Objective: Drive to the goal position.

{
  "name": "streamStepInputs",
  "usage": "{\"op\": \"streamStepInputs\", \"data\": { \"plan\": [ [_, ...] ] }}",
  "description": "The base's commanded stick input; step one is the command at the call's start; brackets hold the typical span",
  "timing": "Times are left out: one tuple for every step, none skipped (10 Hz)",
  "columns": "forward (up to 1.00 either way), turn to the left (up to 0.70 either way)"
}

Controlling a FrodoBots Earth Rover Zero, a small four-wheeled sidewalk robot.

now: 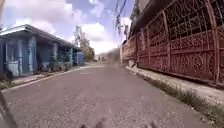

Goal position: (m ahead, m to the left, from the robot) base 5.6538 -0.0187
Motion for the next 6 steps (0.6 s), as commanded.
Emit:
{"op": "streamStepInputs", "data": {
  "plan": [
    [0.7,0.0],
    [0.7,0.0],
    [0.7,0.0],
    [0.7,0.0],
    [0.7,0.0],
    [0.7,0.0]
  ]
}}
